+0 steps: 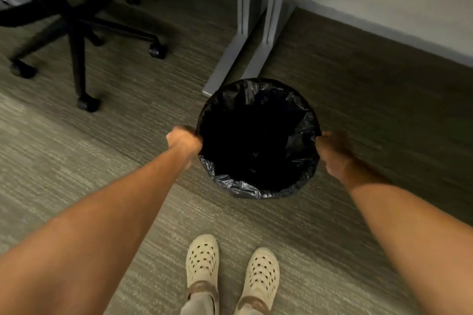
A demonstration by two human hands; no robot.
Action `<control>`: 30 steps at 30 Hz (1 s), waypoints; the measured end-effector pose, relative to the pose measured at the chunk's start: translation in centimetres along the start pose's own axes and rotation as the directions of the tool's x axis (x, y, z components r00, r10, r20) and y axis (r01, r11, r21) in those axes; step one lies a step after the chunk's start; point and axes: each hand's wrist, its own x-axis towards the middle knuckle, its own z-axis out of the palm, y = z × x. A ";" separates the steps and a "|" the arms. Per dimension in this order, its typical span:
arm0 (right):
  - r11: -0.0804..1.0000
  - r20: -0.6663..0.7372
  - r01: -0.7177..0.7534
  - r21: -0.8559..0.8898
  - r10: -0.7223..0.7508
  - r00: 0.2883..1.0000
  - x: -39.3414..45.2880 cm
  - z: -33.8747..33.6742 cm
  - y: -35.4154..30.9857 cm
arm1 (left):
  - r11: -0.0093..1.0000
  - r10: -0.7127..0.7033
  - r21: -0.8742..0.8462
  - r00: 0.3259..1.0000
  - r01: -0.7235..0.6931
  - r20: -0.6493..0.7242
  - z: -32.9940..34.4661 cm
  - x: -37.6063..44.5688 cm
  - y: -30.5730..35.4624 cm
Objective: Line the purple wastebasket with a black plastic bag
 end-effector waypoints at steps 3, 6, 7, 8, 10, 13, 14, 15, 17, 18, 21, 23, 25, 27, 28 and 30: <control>0.995 -0.027 -0.044 0.086 0.046 0.999 2.4 0.7 -0.7 | 0.991 0.062 0.115 0.997 -0.067 0.040 0.4 1.4 2.3; 0.992 -0.045 -0.063 0.107 0.068 0.997 4.3 1.3 -1.1 | 0.976 0.105 0.185 0.991 -0.118 0.081 1.2 3.3 3.7; 0.990 -0.048 -0.073 0.121 0.080 0.996 4.7 1.3 -1.2 | 0.969 0.137 0.191 0.985 -0.155 0.103 1.7 4.0 4.1; 0.989 -0.053 -0.083 0.125 0.090 0.995 5.3 1.4 -1.2 | 0.960 0.162 0.207 0.977 -0.188 0.136 2.1 4.7 4.4; 0.987 -0.049 -0.090 0.130 0.097 0.994 6.0 1.6 -1.0 | 0.937 0.184 0.264 0.966 -0.228 0.180 2.8 5.6 5.0; 0.986 -0.062 -0.096 0.138 0.106 0.992 6.5 1.8 -0.8 | 0.901 0.204 0.338 0.953 -0.272 0.223 3.5 6.4 5.6; 0.986 -0.058 -0.101 0.135 0.109 0.992 6.7 1.9 -0.5 | 0.888 0.212 0.364 0.952 -0.282 0.221 3.7 6.5 5.7; 0.985 -0.046 -0.106 0.135 0.113 0.993 6.7 1.9 -0.3 | 0.884 0.211 0.375 0.954 -0.278 0.212 3.8 6.6 5.7; 0.983 -0.006 -0.118 0.142 0.120 0.993 6.8 2.1 0.1 | 0.878 0.226 0.384 0.955 -0.285 0.192 4.0 6.7 5.6; 0.982 0.002 -0.124 0.140 0.125 0.992 6.8 2.3 0.3 | 0.879 0.249 0.372 0.952 -0.299 0.175 4.1 6.8 5.3; 0.986 -0.020 -0.124 0.112 0.127 0.992 6.8 2.6 0.6 | 0.912 0.262 0.279 0.951 -0.300 0.167 4.4 7.3 4.8; 0.988 -0.037 -0.116 0.103 0.121 0.992 6.8 2.7 0.6 | 0.930 0.238 0.247 0.957 -0.273 0.164 4.5 7.4 4.6; 0.990 -0.033 -0.104 0.100 0.107 0.994 6.5 2.7 0.6 | 0.926 0.244 0.251 0.954 -0.282 0.173 4.5 7.2 4.6; 0.995 -0.014 -0.074 0.069 0.076 0.997 5.9 2.7 0.5 | 0.899 0.293 0.285 0.940 -0.333 0.174 4.4 7.2 4.5; 0.998 -0.003 -0.046 0.036 0.046 0.999 5.7 2.7 0.5 | 0.884 0.321 0.297 0.931 -0.361 0.175 4.4 7.4 4.5; 0.999 0.021 0.012 -0.041 -0.011 1.000 4.7 2.6 0.3 | 0.852 0.417 0.274 0.894 -0.447 0.162 4.4 6.9 4.2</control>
